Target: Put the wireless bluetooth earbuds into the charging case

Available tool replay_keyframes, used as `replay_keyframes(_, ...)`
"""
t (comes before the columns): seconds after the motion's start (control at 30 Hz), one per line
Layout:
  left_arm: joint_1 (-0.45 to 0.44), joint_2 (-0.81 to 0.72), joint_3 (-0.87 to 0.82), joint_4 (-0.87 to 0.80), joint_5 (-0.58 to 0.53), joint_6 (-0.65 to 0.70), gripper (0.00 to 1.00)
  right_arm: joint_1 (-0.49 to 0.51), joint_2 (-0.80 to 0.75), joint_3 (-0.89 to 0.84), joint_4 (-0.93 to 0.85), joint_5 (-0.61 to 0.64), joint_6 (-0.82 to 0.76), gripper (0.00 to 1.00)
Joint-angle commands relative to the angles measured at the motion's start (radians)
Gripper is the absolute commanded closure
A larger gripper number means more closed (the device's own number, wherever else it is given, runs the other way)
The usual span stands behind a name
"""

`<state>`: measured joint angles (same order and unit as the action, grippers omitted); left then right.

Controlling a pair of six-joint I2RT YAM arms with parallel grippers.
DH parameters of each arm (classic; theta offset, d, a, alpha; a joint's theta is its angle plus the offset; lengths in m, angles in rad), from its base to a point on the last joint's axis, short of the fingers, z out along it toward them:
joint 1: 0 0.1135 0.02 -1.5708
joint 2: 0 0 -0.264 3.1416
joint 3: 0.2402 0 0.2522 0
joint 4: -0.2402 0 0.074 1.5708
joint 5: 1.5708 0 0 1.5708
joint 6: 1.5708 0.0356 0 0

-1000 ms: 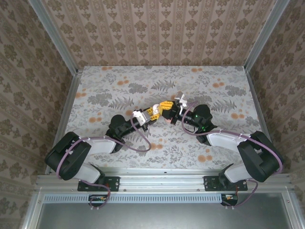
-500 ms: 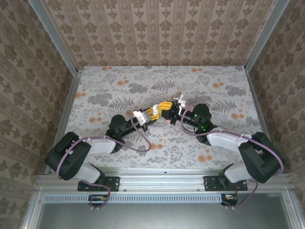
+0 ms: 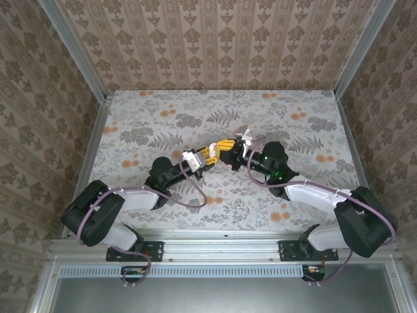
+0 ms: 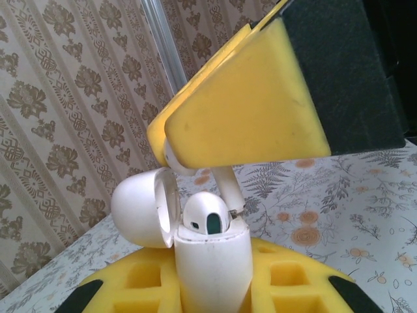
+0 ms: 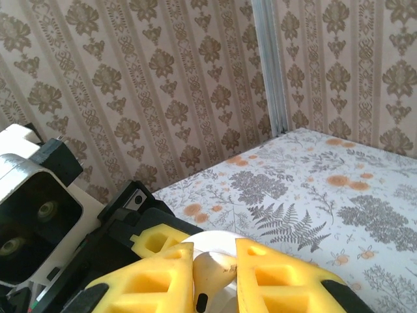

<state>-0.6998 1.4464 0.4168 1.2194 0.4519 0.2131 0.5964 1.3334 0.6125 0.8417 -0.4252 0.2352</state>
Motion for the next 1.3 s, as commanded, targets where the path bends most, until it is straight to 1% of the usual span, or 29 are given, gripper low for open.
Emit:
replay_keyframes(0.0,-0.01,-0.01,0.04,0.063,0.005,0.005,1.0,0.033,-0.037,0.018,-0.112,0.056,0.051,0.82)
replay_keyframes(0.1,-0.01,-0.009,0.042,0.064,0.005,0.005,1.0,0.056,-0.065,0.017,-0.169,0.118,0.046,0.82)
replay_keyframes(0.2,-0.011,-0.006,0.044,0.064,0.008,0.002,1.0,0.069,-0.084,0.006,-0.188,0.174,0.023,0.82)
replay_keyframes(0.4,-0.012,-0.009,0.037,0.065,0.014,-0.016,1.0,0.069,-0.103,-0.007,-0.112,0.217,-0.039,0.82)
replay_keyframes(0.57,-0.012,-0.021,0.019,0.071,0.013,-0.056,1.0,0.061,-0.129,-0.029,-0.049,0.247,-0.105,0.8)
replay_keyframes(0.67,-0.016,-0.024,0.011,0.075,0.008,-0.084,1.0,0.056,-0.129,-0.029,-0.033,0.25,-0.087,0.8)
replay_keyframes(0.9,-0.027,-0.026,0.011,0.075,-0.017,-0.102,1.0,0.064,-0.102,-0.046,0.043,0.291,0.052,0.81)
replay_keyframes(1.27,-0.029,-0.023,0.023,0.075,-0.027,-0.112,1.0,0.075,-0.07,-0.043,0.058,0.31,0.05,0.81)
